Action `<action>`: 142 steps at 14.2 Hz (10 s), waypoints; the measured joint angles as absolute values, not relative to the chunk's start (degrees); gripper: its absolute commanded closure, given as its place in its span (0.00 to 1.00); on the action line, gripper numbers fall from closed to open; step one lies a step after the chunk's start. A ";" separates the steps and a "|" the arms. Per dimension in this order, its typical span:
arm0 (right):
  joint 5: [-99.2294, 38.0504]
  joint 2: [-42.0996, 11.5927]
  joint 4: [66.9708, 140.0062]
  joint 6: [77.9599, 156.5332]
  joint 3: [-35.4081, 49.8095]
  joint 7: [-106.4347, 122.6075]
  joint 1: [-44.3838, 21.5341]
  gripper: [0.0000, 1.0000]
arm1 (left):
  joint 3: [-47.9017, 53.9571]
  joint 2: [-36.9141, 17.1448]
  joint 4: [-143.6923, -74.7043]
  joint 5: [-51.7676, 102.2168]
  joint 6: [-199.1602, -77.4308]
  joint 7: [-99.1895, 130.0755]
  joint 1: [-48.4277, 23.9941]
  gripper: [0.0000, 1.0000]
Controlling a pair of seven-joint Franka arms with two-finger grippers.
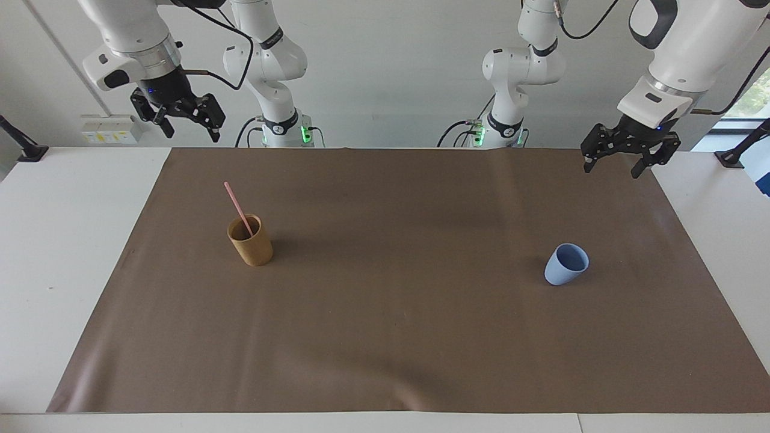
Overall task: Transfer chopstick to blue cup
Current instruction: 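Reach the left gripper to the white blue-lined cup, then grasp the rim of the white cup with the left gripper, then slide the white cup toward the table center with the left gripper, then release the cup with the left gripper while the right gripper reaches the stick, then grasp the pink stick in the tan cup with the right gripper, then lift the pink stick out of the tan cup with the right gripper, then carry the pink stick over the blue-lined cup with the right gripper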
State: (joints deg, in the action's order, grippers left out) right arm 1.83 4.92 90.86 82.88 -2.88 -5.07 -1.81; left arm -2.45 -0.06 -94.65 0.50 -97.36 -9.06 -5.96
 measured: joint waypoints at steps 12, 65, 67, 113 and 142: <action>1.83 4.92 90.86 82.88 -2.88 -5.07 -1.81 0.00 | -2.51 -0.90 -106.91 0.50 -111.02 -9.06 -3.79 0.00; 1.83 4.92 90.86 82.88 -2.95 -5.07 -1.81 0.00 | -0.32 -16.67 -109.35 4.77 -128.67 33.71 -38.71 0.00; 1.83 4.92 90.86 82.88 -3.06 -5.07 -1.79 0.00 | -0.60 -16.68 -109.06 4.77 -128.95 33.67 -38.71 0.00; 9.34 -5.70 104.27 90.60 -2.52 27.20 -6.35 1.00 | -3.03 1.05 -86.17 0.09 -85.08 -6.33 -5.14 0.00; -12.29 -5.35 83.29 66.33 6.64 -18.30 -14.78 1.00 | -3.02 1.05 -86.17 0.09 -85.01 -6.33 -5.10 0.00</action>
